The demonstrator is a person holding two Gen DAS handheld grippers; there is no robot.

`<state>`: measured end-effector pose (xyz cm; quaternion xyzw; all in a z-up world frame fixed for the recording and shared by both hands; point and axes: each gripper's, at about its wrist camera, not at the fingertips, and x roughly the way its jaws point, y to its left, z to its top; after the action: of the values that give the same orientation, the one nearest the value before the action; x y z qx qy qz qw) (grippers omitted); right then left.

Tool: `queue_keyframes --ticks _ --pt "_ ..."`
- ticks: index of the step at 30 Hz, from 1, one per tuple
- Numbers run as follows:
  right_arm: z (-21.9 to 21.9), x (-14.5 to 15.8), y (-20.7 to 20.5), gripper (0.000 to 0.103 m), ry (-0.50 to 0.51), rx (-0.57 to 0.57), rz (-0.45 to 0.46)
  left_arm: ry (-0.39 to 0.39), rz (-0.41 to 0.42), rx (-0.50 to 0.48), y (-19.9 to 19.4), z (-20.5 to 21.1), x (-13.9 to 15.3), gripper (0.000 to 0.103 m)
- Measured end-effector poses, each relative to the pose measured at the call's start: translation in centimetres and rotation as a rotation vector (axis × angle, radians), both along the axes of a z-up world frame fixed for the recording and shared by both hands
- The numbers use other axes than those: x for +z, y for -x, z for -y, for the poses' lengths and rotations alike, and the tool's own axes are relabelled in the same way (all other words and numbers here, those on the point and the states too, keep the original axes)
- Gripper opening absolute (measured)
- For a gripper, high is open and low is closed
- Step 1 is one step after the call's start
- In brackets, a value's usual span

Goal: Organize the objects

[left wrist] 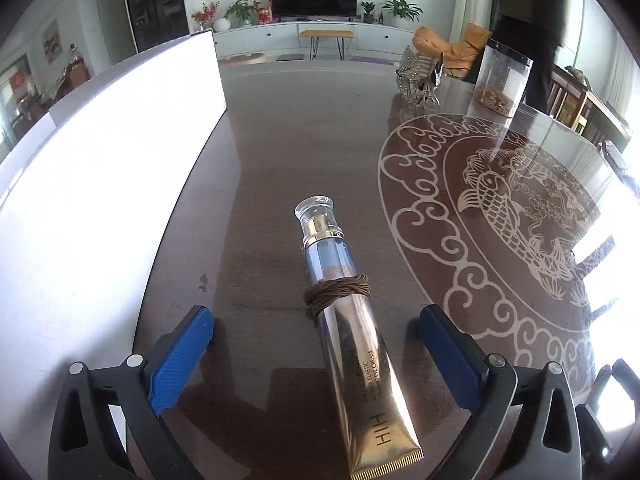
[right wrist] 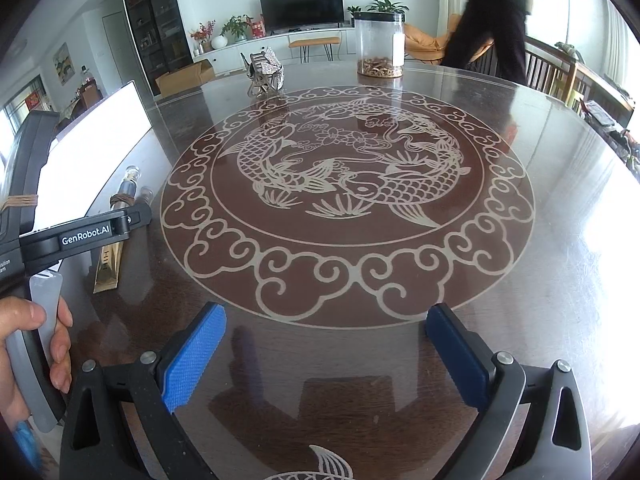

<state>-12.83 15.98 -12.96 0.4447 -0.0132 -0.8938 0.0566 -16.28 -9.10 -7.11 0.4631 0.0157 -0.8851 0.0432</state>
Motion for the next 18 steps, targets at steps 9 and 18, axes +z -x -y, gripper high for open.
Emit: queue_keyframes --ticks 9,18 --pt "0.04 -0.04 -0.24 0.103 0.000 0.005 0.002 -0.006 0.013 -0.024 0.21 -0.33 0.17 0.103" --pt "0.06 -0.02 -0.32 0.103 -0.001 0.006 0.002 -0.002 0.001 -0.036 0.23 -0.50 0.14 0.103"
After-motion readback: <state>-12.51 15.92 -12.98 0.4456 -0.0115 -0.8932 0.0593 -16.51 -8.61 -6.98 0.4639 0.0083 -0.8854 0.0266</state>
